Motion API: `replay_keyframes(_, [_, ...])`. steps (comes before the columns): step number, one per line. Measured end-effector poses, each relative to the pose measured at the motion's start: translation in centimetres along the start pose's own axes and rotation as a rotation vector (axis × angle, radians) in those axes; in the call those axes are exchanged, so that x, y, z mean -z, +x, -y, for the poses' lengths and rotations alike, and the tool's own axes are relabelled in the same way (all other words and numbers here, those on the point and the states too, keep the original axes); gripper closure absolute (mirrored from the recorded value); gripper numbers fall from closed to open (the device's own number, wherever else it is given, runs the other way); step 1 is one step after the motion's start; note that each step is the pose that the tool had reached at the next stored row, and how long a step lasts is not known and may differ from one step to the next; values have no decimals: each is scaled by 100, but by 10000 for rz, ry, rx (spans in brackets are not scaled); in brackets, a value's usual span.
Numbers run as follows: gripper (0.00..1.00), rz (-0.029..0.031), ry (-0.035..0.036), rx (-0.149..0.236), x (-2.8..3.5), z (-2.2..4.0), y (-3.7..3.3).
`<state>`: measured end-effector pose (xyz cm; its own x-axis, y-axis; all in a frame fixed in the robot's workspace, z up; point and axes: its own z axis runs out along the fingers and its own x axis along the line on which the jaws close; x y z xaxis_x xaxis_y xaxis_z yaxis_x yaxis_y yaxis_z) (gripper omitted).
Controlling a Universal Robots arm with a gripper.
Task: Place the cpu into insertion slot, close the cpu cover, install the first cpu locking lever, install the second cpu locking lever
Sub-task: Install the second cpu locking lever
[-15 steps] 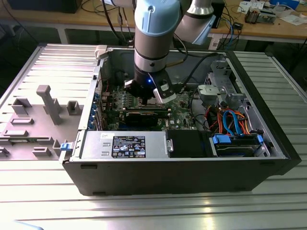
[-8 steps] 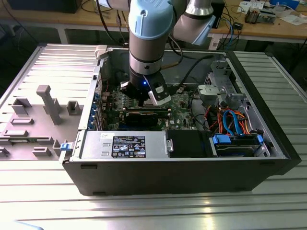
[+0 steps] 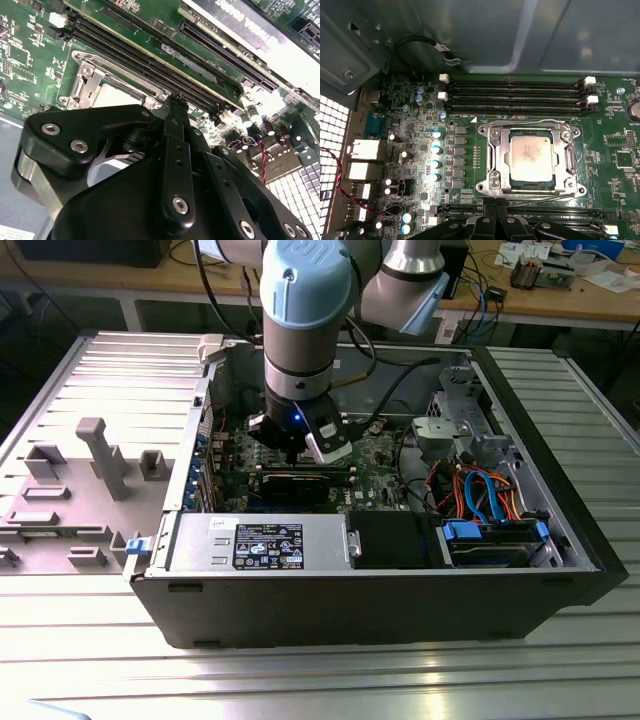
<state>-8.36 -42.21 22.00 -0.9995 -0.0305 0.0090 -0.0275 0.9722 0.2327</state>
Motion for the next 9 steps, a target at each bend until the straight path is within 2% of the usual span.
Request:
replay_keyframes(2, [89,83,0,22,-10,2,4])
replay_keyframes(3, [89,95,-1,27,-17,4,10])
replay_keyframes(9, [89,99,-20,28,-35,7,23])
